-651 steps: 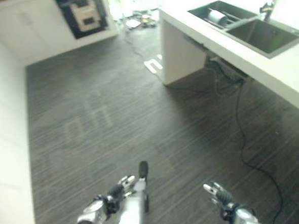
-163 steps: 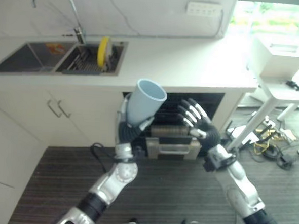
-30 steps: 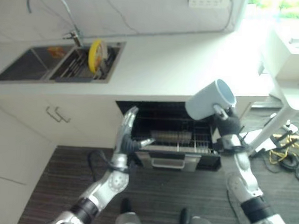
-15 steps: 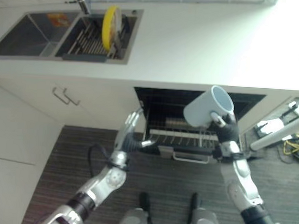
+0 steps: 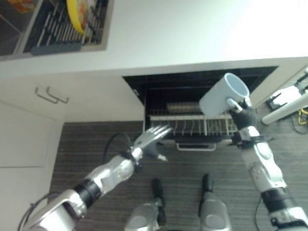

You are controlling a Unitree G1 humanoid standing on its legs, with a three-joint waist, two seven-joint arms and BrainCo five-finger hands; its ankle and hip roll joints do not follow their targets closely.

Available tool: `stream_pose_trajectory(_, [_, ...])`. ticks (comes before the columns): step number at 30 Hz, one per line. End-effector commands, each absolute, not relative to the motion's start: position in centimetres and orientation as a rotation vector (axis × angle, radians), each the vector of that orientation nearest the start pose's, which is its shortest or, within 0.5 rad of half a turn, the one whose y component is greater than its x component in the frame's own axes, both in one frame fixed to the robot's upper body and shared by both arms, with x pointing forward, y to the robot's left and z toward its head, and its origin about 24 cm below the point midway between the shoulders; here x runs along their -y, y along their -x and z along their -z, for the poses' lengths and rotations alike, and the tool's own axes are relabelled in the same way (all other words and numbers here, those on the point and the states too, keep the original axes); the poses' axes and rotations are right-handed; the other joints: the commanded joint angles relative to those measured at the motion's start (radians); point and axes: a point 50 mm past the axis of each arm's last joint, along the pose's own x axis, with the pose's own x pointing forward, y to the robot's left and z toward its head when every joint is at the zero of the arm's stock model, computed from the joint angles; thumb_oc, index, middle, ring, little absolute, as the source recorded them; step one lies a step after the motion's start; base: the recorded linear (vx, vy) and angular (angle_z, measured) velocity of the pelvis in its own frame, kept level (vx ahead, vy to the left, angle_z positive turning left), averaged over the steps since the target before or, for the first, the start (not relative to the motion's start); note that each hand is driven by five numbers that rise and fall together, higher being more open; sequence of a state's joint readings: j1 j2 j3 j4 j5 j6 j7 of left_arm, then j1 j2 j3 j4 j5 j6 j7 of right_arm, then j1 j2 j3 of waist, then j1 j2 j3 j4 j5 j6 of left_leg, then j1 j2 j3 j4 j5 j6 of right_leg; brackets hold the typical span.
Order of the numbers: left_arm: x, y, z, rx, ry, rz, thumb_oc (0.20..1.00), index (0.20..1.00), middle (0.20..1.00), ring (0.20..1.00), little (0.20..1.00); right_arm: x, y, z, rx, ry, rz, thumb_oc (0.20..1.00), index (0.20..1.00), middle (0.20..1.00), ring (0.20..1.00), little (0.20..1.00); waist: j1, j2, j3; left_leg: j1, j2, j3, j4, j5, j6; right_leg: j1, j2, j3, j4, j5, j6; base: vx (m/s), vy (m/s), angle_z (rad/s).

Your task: Place the dishes in the dishwasher.

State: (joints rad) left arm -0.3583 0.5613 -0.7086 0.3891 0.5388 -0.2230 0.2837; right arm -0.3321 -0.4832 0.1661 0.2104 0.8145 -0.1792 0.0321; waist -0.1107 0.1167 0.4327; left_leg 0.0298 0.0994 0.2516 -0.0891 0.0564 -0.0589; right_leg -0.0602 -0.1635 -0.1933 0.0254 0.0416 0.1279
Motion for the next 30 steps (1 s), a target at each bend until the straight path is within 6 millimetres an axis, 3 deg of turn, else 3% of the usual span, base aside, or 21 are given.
stream_pose_trajectory(1, [-13.9,-27.7,-2.8,0.335,-1.267,0.512,1.0,1.0,1.0,1.0,1.0,20.1,-32.0,-14.4,0.346,-0.26,-0.179,0.2,0.2,0.2,0.2,0.2,0.003,-0.049,-0.041,-0.104,0.096,-0.078,0.138,-0.047,-0.045,-0.055,-0.117,0.053,0.113,-0.074,0.077,-0.01,-0.016,-0.03])
stream_pose_trajectory(3, [-14.0,-28.3,-3.5,0.349,-1.3,0.51,1.0,1.0,1.0,1.0,1.0,21.2,-32.7,-15.1,0.334,-0.196,-0.131,0.2,0.2,0.2,0.2,0.2,0.008,-0.046,-0.025,-0.132,0.098,-0.087,0.157,-0.045,-0.045,-0.082,-0.116,0.058,0.143,-0.083,0.073,-0.05,-0.031,-0.04])
stream_pose_trajectory(11, [-14.5,-28.9,-5.5,0.373,-1.358,0.57,1.0,1.0,1.0,1.0,1.0,26.7,-34.2,-14.8,0.177,-0.112,0.016,0.2,0.2,0.2,0.2,0.2,0.037,-0.037,-0.006,-0.139,0.096,-0.097,0.166,-0.044,-0.046,-0.078,-0.126,0.037,0.151,-0.082,0.072,-0.01,-0.053,0.05])
stream_pose_trajectory(21, [-14.3,-28.5,-7.9,0.444,-1.426,0.706,1.0,1.0,1.0,1.0,1.0,33.0,-35.4,-16.0,-0.028,0.051,0.189,0.2,0.2,0.2,0.2,0.2,0.086,-0.032,0.021,-0.147,0.099,-0.098,0.154,-0.033,-0.051,-0.065,-0.137,-0.002,0.134,-0.067,0.079,-0.02,-0.044,0.09])
stream_pose_trajectory(25, [-14.2,-28.7,-8.8,0.477,-1.44,0.71,1.0,1.0,1.0,1.0,1.0,33.7,-36.0,-17.4,-0.044,0.03,0.218,0.2,0.2,0.2,0.2,0.2,0.101,-0.025,0.037,-0.158,0.099,-0.096,0.151,-0.028,-0.054,-0.07,-0.141,-0.013,0.132,-0.062,0.081,-0.05,-0.024,0.05])
stream_pose_trajectory(30, [-13.7,-29.1,-9.6,0.514,-1.448,0.71,1.0,1.0,1.0,1.0,1.0,33.1,-37.1,-18.6,-0.058,0.019,0.233,0.2,0.2,0.2,0.2,0.2,0.115,-0.015,0.057,-0.175,0.095,-0.096,0.148,-0.02,-0.054,-0.086,-0.149,-0.02,0.139,-0.058,0.083,-0.04,0.006,0.13])
